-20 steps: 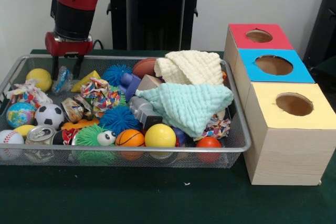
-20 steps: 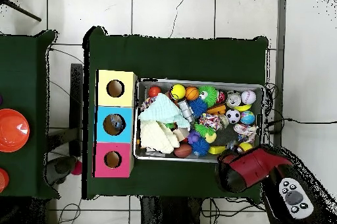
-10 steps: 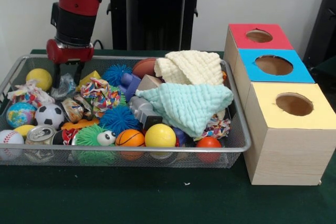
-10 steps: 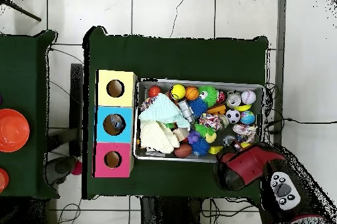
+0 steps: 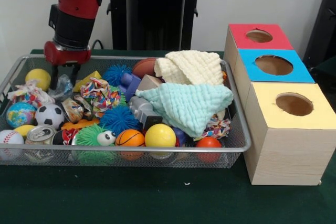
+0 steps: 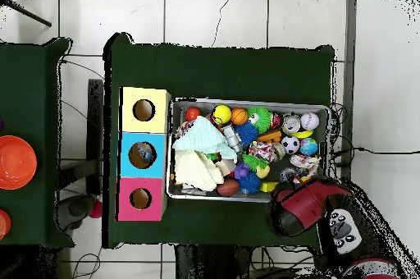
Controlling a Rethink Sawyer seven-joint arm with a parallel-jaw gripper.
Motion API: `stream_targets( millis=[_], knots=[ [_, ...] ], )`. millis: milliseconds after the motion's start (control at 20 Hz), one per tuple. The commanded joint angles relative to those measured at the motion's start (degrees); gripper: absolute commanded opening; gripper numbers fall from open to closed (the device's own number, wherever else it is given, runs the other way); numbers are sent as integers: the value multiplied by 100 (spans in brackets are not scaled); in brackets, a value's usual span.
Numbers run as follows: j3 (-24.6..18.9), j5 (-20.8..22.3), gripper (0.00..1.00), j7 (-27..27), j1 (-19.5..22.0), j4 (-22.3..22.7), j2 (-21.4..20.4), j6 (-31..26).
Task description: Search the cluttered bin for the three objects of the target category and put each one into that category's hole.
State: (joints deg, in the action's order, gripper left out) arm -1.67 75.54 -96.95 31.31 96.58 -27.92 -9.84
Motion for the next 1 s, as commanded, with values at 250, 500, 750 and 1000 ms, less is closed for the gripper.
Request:
stream_targets(
  millis=[250,500,750,1000],
  knots=[
    [660,-291,0,-1215,-317,-759,516,1019],
    [531,-587,0,-951,-112,-596,397,986],
    [224,-790,0,-622,167,-351,169,785],
    [-176,-995,0,-186,505,-22,-176,471]
  ],
)
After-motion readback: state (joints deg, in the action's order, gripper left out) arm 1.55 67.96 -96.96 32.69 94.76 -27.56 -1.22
